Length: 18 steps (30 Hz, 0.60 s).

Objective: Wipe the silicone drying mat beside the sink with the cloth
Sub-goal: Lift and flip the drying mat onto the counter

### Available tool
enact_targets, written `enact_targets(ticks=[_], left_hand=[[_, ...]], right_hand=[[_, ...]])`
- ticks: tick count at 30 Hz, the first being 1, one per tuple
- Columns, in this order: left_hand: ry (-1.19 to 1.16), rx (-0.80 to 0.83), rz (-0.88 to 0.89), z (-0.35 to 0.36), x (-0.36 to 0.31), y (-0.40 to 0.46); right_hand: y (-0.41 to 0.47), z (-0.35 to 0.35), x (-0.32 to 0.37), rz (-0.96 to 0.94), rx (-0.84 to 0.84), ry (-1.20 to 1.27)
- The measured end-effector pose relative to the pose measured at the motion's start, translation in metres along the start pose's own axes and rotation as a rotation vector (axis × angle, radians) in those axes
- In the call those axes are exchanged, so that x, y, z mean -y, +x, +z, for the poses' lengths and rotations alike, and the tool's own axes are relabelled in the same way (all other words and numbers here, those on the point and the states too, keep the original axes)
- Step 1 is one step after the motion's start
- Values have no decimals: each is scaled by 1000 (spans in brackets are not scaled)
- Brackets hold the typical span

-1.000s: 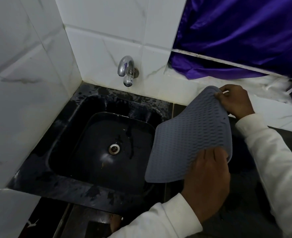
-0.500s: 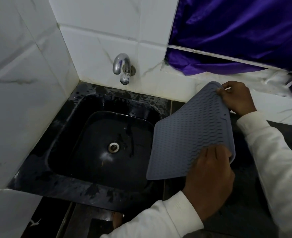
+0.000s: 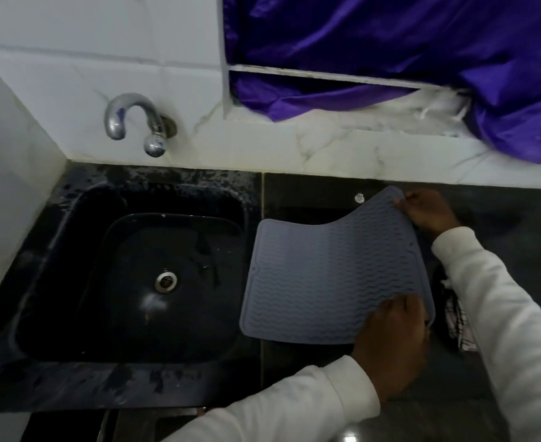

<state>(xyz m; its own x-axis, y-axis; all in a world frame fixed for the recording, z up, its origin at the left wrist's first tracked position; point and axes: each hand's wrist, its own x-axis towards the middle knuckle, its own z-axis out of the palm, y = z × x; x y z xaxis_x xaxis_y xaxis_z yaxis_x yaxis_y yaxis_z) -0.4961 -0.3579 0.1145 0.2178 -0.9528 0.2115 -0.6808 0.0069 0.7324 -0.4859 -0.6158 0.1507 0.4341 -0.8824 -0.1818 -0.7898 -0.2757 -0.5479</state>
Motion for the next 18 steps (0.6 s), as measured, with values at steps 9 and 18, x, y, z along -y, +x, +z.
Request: enact_targets(ticks=[9, 18], left_hand=[[126, 368, -1, 112, 11, 37], [212, 249, -19, 134, 77, 42]], right_hand=[[31, 32, -108, 49, -9, 16], [53, 66, -188, 200, 58, 91]])
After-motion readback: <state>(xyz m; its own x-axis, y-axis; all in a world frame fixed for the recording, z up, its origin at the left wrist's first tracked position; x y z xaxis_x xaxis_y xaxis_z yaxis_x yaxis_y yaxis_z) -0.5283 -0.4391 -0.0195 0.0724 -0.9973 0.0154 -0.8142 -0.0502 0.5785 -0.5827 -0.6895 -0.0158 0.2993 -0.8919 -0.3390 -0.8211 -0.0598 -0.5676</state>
